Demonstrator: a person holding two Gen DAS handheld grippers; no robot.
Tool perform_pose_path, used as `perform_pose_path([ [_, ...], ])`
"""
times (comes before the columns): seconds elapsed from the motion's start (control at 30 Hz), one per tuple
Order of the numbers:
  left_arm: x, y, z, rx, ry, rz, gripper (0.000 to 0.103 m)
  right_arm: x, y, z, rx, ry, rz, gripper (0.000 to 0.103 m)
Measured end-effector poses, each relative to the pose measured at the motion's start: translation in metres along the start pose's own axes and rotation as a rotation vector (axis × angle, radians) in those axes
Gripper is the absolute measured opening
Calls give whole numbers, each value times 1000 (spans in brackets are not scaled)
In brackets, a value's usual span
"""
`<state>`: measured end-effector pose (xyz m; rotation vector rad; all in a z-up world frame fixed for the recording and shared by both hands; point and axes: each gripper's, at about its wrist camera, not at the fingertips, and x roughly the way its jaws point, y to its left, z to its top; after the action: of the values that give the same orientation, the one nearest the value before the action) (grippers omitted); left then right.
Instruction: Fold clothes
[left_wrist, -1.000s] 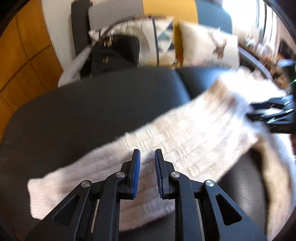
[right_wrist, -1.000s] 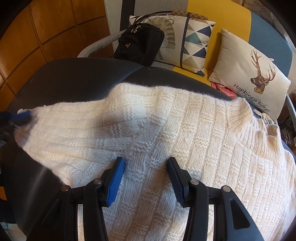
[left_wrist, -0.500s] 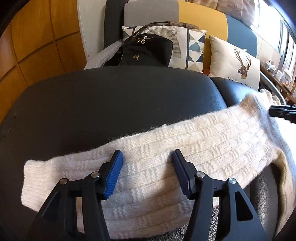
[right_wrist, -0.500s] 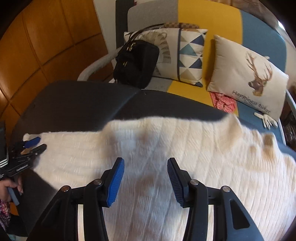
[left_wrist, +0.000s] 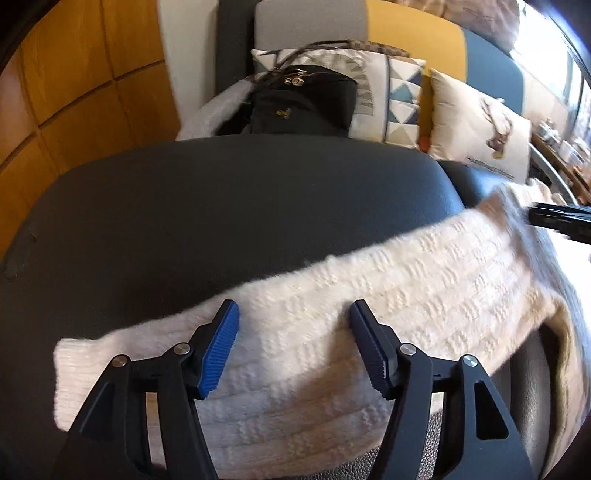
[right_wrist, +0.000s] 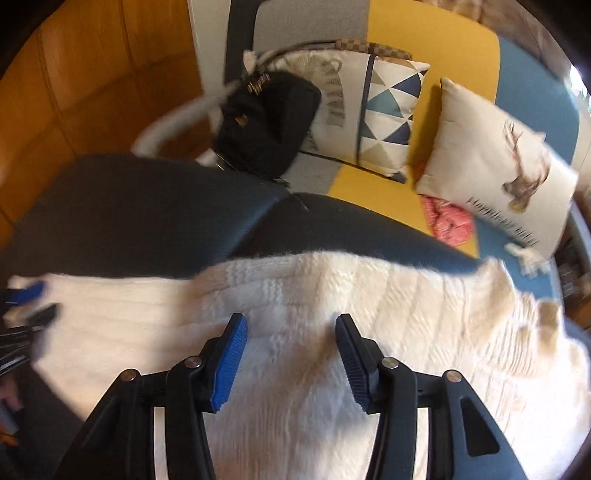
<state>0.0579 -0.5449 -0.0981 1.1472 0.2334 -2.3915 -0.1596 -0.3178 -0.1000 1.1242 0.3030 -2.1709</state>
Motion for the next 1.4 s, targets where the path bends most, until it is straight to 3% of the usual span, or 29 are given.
perform_pose_path([
  [0.1, -21, -2, 8, -109, -95, -26, 65, -45, -42, -17, 23, -96, -30, 50],
  [0.2, -37, -25, 20, -157, -168, -80, 65, -78, -106, -35, 106, -115, -121, 50],
  [0.33, -43, -93, 44, -59, -228, -159, 65, -107, -200, -56, 255, -103, -238, 50],
  [0.47, -31, -173, 63, 72, -219, -169, 65, -114, -250, -67, 315, -57, -258, 50],
  [0.67, 18, -231, 81, 194, -98, -115, 65, -90, -261, -66, 253, -14, -223, 50],
  [0.8, 47, -223, 78, 113, -14, -117, 65, -65, -272, -71, 227, 56, -294, 50],
  [0.83, 52, -218, 78, 88, 1, -125, 65, -67, -279, -73, 247, 26, -279, 50],
  [0.97, 59, -218, 81, 98, -2, -104, 67, -70, -298, -81, 269, 10, -334, 50],
  [1.03, 63, -224, 81, 123, -11, -65, 73, -71, -306, -83, 272, 8, -359, 50],
  [1.1, 73, -223, 82, 109, -5, -42, 86, -71, -311, -87, 279, -8, -385, 51],
  [1.27, 84, -207, 87, 35, 38, -90, 94, -68, -305, -93, 243, -53, -452, 53],
  [1.4, 78, -202, 91, 18, 54, -108, 90, -79, -318, -88, 302, -35, -347, 51],
])
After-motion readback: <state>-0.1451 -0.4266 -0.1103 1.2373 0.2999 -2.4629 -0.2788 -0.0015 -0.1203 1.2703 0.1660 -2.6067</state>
